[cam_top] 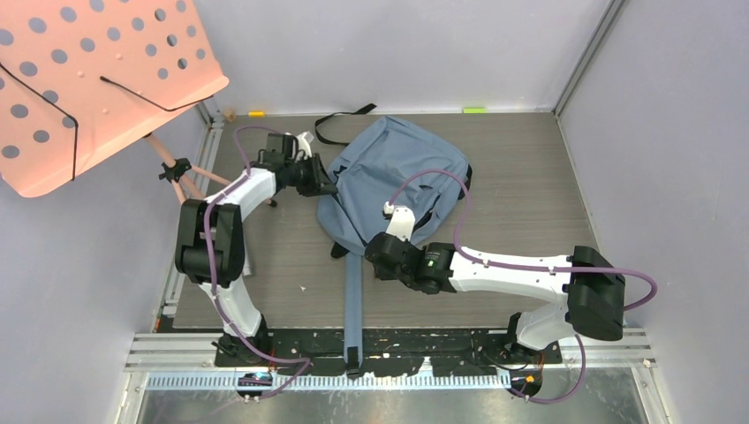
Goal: Pack the student bag
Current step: Zip the student bag at the center of the board.
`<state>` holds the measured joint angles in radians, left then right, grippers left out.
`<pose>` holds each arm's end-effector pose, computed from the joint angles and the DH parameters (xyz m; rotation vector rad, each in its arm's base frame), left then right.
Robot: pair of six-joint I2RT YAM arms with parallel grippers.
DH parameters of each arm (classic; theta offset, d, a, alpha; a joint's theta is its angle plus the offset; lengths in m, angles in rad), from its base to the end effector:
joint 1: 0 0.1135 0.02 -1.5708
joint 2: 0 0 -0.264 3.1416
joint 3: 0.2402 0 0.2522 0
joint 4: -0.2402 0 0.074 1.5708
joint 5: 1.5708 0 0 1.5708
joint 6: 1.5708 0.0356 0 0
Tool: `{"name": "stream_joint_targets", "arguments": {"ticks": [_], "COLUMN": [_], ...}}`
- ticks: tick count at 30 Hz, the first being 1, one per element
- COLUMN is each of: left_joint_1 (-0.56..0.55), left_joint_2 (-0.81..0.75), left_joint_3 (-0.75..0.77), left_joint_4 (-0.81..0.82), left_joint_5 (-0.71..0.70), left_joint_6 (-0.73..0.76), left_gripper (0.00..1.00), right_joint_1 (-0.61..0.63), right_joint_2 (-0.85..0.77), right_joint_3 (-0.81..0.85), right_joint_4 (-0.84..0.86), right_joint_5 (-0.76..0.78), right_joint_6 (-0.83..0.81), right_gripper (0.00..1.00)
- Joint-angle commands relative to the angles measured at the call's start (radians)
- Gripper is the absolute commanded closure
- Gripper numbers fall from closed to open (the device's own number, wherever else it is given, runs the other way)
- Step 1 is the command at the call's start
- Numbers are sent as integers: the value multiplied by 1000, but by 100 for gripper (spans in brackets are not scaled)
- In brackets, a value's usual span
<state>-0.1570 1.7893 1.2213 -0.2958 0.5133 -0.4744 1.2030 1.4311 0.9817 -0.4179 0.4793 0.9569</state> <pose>0.3767 -0.0773 0.2102 -0.1546 2.4847 -0.9021 0.1226 0.2724 0.2420 -0.0795 2.3655 0.4915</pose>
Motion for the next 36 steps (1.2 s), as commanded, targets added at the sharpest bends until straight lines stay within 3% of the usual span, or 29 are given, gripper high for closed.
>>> {"name": "stream_joint_targets", "arguments": {"ticks": [1,3,5,11,19,26,34,36], "left_joint_1": [30,30,30,-5,-184,-314,-376,-386], "left_joint_2": [-65,-112,-166,-368,-565,-555,-459,-442], "left_joint_3": [15,-23,-80,-305,-476,-531,-520,-517], "left_joint_4": [158,120,116,113,132,172,219,225], "left_joint_5": [-69,-96,-99,-126,-218,-264,-277,-278], "left_joint_6": [25,8,-16,-104,-235,-323,-348,-351], "left_gripper": [59,45,38,34,27,26,26,31], "right_joint_1": [20,20,20,20,19,19,20,19], "right_joint_2": [-29,-23,-17,-4,16,19,15,15], "right_joint_3": [11,18,26,34,35,33,29,27], "right_joint_4": [-91,-90,-90,-73,-48,-31,-27,-28], "right_joint_5": [-32,-34,-36,-50,-75,-87,-87,-87], "right_joint_6": [2,-3,-11,-25,-29,-26,-27,-25], "right_gripper": [99,100,100,100,100,99,99,99]}}
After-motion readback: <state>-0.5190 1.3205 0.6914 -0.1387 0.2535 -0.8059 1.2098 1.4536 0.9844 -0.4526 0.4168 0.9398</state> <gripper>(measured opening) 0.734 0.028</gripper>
